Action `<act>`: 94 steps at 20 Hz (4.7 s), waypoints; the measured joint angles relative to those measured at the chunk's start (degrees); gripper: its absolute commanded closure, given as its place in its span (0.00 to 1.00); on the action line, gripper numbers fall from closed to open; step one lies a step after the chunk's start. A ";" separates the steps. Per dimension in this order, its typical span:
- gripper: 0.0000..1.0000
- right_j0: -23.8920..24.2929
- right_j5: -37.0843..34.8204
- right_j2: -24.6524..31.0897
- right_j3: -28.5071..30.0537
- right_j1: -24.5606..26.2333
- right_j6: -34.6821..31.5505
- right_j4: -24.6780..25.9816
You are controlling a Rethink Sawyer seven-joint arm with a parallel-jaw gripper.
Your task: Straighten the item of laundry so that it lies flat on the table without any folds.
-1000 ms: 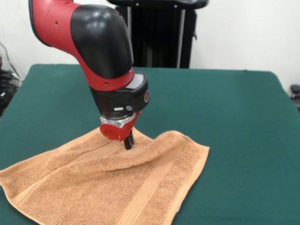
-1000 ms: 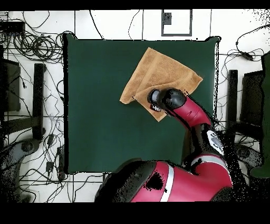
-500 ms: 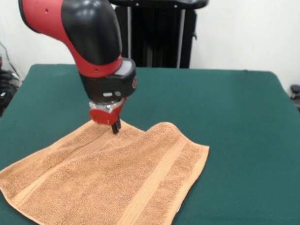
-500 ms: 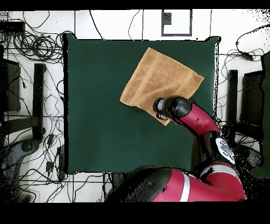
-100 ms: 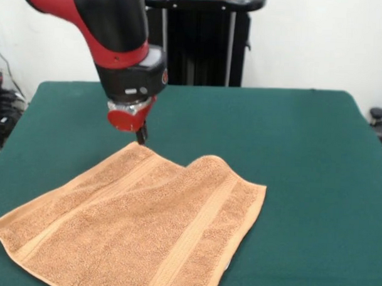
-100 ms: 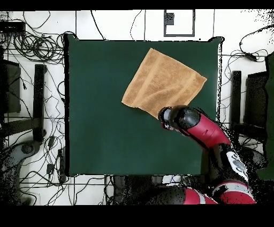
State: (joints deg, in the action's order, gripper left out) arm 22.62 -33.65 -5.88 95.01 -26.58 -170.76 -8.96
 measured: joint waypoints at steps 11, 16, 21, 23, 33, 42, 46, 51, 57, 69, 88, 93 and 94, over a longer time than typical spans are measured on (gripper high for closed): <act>1.00 -5.49 -0.02 -4.15 -0.74 0.02 0.00 0.85; 1.00 -11.15 -1.30 -8.00 -2.69 -0.80 0.00 0.85; 1.00 -13.27 -2.21 -10.46 -4.45 -1.53 0.00 0.72; 1.00 -13.46 -2.24 -11.36 -4.82 -1.71 0.00 0.72; 1.00 -12.18 -1.91 -14.02 -5.53 -1.59 0.00 0.12; 1.00 -11.44 2.17 -14.02 -6.21 1.66 0.00 -2.69; 1.00 -11.41 4.04 -14.02 -6.29 2.92 0.00 -3.94; 1.00 -10.74 6.58 -13.99 -6.28 4.05 0.00 -5.15; 1.00 -9.61 7.48 -14.00 -6.24 3.72 0.00 -6.05; 1.00 -10.10 7.48 -14.00 -7.09 3.85 0.00 -9.36; 1.00 -13.19 7.47 -13.99 -11.87 6.49 0.00 -14.51; 1.00 -13.47 7.46 -14.01 -12.26 8.76 0.00 -16.51; 1.00 -13.53 7.45 -14.00 -12.31 9.07 0.00 -16.86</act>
State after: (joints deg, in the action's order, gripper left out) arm 9.09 -26.21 -19.88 82.70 -17.51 -170.76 -25.82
